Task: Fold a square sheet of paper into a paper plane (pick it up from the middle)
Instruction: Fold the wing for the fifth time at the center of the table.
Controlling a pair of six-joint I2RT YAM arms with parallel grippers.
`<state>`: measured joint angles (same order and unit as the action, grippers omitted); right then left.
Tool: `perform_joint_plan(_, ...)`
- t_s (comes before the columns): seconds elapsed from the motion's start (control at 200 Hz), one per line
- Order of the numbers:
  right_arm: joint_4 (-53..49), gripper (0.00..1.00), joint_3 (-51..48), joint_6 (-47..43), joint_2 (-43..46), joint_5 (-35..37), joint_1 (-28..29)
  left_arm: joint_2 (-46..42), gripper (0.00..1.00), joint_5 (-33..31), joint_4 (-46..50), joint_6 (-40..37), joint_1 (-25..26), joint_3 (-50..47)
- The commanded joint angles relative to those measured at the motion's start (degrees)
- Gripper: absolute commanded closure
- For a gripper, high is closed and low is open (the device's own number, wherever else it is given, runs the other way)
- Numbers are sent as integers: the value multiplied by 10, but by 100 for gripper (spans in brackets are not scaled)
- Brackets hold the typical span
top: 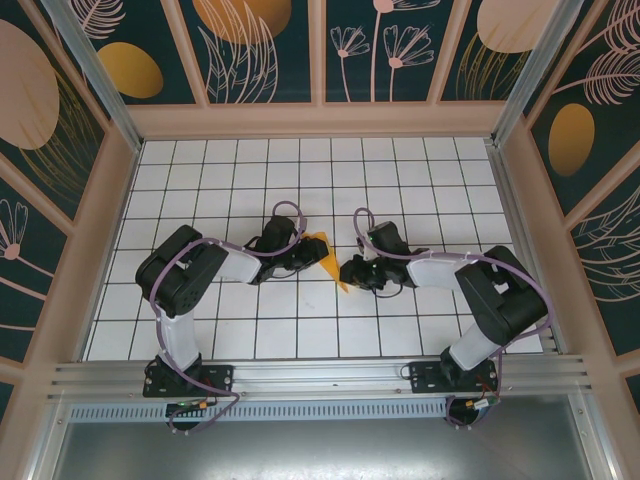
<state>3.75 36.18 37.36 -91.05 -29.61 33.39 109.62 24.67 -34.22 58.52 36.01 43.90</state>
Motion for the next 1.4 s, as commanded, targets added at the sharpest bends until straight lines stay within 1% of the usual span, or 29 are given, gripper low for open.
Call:
perform_joint_plan(0.0,-37,74,8,-23,-1,7,7,46,70,-27,64,-17,4,-2)
perform_joint_plan(0.29,-64,73,24,-34,-19,40,17,47,70,-25,64,-17,4,-2)
perform_joint_plan(0.47,-78,78,24,-29,-38,62,17,46,70,-25,65,-17,4,-3)
perform_joint_plan(0.641,-76,84,18,-24,-53,66,21,47,70,-24,66,-18,4,-2)
perform_joint_plan(0.781,-94,89,19,-23,-60,94,26,48,70,-24,66,-18,4,-4)
perform_joint_plan(0.861,-102,89,18,-20,-61,108,28,48,70,-24,66,-18,4,-2)
perform_joint_plan(0.996,-95,87,20,-16,-35,116,28,51,70,-24,68,-19,4,-2)
perform_joint_plan(1.171,-93,83,37,-12,49,141,20,51,71,-26,79,-23,4,2)
perform_joint_plan(1.256,-69,85,39,-14,75,121,16,53,71,-27,82,-23,4,3)
perform_joint_plan(1.396,-5,95,45,-15,65,27,25,56,71,-29,90,-25,4,7)
